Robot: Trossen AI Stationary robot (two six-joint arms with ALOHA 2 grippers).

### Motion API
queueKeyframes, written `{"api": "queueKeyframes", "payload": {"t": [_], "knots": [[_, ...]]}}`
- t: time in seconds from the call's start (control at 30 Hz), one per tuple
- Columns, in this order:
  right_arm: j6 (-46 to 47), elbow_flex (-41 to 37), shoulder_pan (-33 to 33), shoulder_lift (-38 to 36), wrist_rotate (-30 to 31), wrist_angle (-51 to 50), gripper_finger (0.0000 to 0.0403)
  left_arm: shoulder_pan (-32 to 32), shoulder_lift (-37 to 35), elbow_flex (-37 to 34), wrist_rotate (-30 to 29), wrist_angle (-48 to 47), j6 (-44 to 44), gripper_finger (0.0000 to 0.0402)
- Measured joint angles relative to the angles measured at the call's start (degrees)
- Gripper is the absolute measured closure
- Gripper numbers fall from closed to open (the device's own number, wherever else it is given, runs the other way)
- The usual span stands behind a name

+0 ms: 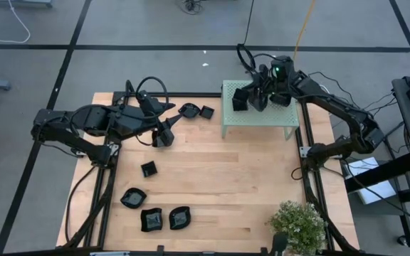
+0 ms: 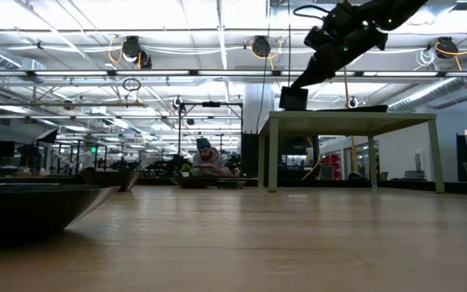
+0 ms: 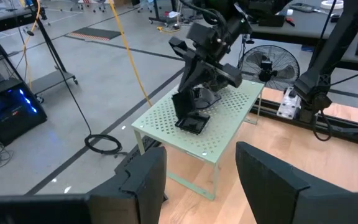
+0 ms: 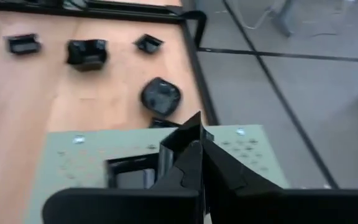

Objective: Pick & Place Mini shaped plates
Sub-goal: Stack the square plate on top of the square plate on the shelf

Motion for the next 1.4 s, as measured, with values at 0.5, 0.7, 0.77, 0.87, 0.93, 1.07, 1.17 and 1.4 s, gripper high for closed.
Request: {"api": "queueKeyframes", "payload": {"t": [0.5, 0.7, 0.77, 0.87, 0.93, 1.07, 1.17, 1.4], "knots": [[-2.0, 0.0, 0.0, 0.0, -6.1, -5.3, 0.0403, 0.0, 0.0, 0.0, 0.0, 0.0, -0.5, 0.0204], [-3.2, 0.0, 0.9, 0.0, -4.9, -4.3, 0.0402, 0.0, 0.0, 0.0, 0.0, 0.0, -0.9, 0.0204], [-3.5, 0.0, 1.3, 0.0, -3.8, -4.3, 0.0397, 0.0, 0.0, 0.0, 0.0, 0.0, -1.7, 0.0204], [-4.6, 0.0, 1.7, 0.0, -3.1, -5.0, 0.0380, 0.0, 0.0, 0.0, 0.0, 0.0, -1.9, 0.0204], [-5.2, 0.0, 2.1, 0.0, -3.1, -5.5, 0.0367, 0.0, 0.0, 0.0, 0.0, 0.0, -2.0, 0.0204], [-6.1, 0.0, 2.4, 0.0, -2.9, -5.2, 0.0342, 0.0, 0.0, 0.0, 0.0, 0.0, -2.0, 0.0204], [-6.1, 0.0, 2.4, 0.0, -2.9, -4.6, 0.0328, 0.0, 0.0, 0.0, 0.0, 0.0, -1.8, 0.0204], [-11.2, 0.0, 2.4, 0.0, -2.8, -7.4, 0.0319, 0.0, 0.0, 0.0, 0.0, 0.0, -1.8, 0.0204]]}}
